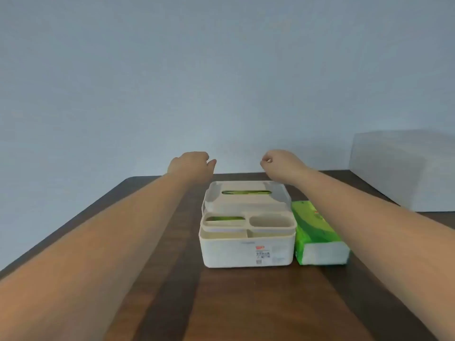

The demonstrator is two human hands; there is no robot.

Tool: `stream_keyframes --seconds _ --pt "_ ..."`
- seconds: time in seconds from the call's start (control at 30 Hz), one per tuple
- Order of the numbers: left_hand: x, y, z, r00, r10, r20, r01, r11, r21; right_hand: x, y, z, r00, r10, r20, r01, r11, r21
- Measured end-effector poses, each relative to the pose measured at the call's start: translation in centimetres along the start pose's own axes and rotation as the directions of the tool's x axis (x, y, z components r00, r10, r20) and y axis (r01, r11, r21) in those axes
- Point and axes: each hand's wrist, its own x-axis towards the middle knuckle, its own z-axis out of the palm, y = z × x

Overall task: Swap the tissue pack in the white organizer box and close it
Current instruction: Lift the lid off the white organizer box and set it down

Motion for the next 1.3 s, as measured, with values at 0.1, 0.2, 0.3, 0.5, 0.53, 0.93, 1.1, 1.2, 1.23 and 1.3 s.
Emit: stream_keyframes --seconds 0.1,0.2,0.3,0.5,0.53,0.93,1.1,1.2,1.23,1.3 --pt "-3.1 -0.7 0.2 0.999 -0.020 0.042 0.023 0.997 -0.067 -3.7 0.6 0.5 1.000 0.023 0.009 -0.023 1.000 -0.020" --pt "-5.3 -0.9 0.0 0.990 -0.027 0.140 0.040 0.995 -0.087 -6.3 1.3 0.2 0.994 0.077 0.072 -0.070 0.992 -0.101" --pt "-6.5 -0.8 -0.6 0.975 -0.073 0.211 0.107 0.982 -0.158 -8.0 1.4 -1.4 0.977 0.167 0.130 -0.142 0.973 -0.182" --pt "-7.9 -0.2 0.6 0.933 -0.121 0.339 0.189 0.966 -0.174 -8.9 1.3 -1.3 0.903 0.332 0.271 -0.273 0.933 -0.234" --pt "-8.0 -0.1 0.8 0.936 -0.130 0.327 0.192 0.967 -0.165 -8.7 1.2 -1.1 0.901 0.343 0.266 -0.276 0.926 -0.259" --pt "-8.1 -0.4 2.5 0.950 -0.142 0.277 0.180 0.977 -0.116 -9.1 0.8 -0.3 0.910 0.344 0.231 -0.223 0.876 -0.427" --pt "-7.7 -1.0 1.5 0.979 -0.135 0.156 0.163 0.969 -0.186 -8.9 -0.1 -1.4 0.949 0.273 0.158 -0.195 0.903 -0.383" --pt "-7.3 -1.6 0.4 0.984 -0.152 0.096 0.172 0.951 -0.256 -8.6 -0.7 -1.8 0.973 0.222 0.070 -0.191 0.932 -0.309" --pt "-7.2 -2.0 0.1 0.984 -0.165 0.073 0.179 0.944 -0.276 -8.4 -1.1 -1.9 0.977 0.208 0.052 -0.185 0.938 -0.292" --pt "-6.9 -3.2 -0.8 0.981 -0.190 0.029 0.190 0.933 -0.306 -8.2 -2.3 -1.8 0.982 0.183 0.044 -0.165 0.949 -0.269"
